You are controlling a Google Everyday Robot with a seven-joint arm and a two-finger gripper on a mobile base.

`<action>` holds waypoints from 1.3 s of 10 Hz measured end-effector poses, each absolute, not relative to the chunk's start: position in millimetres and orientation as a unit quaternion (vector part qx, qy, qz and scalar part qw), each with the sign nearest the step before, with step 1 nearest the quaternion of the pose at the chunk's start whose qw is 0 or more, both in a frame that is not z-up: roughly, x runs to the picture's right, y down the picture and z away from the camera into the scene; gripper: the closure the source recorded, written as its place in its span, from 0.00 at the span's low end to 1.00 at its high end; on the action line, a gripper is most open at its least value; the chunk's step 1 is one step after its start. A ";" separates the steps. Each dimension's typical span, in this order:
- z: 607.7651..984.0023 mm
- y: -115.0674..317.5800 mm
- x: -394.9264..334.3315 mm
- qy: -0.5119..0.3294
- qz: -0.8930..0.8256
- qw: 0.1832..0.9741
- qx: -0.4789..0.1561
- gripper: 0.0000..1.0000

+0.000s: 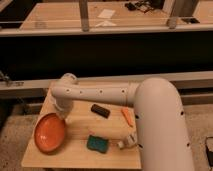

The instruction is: Pick up the ceramic bowl

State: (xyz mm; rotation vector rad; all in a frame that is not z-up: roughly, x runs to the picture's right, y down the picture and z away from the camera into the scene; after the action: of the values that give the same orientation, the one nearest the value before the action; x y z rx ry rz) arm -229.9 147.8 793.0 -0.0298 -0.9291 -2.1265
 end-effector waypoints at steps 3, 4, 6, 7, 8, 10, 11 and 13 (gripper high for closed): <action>786.9 145.6 -229.0 -0.367 -0.840 0.399 -0.011 0.97; 784.0 143.9 -228.4 -0.367 -0.841 0.398 -0.010 0.97; 783.3 145.0 -228.0 -0.368 -0.841 0.398 -0.009 0.97; 781.5 144.0 -227.2 -0.369 -0.839 0.399 -0.008 0.97; 780.2 143.3 -226.9 -0.370 -0.839 0.399 -0.008 0.97; 777.6 142.7 -227.7 -0.371 -0.839 0.398 -0.007 0.97; 776.9 142.5 -227.6 -0.371 -0.839 0.398 -0.008 0.97; 775.5 142.2 -227.9 -0.371 -0.839 0.397 -0.008 0.97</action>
State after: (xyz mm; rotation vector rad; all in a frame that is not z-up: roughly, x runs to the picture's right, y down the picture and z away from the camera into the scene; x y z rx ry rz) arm -227.9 142.2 775.5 -0.0199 -0.9408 -2.1254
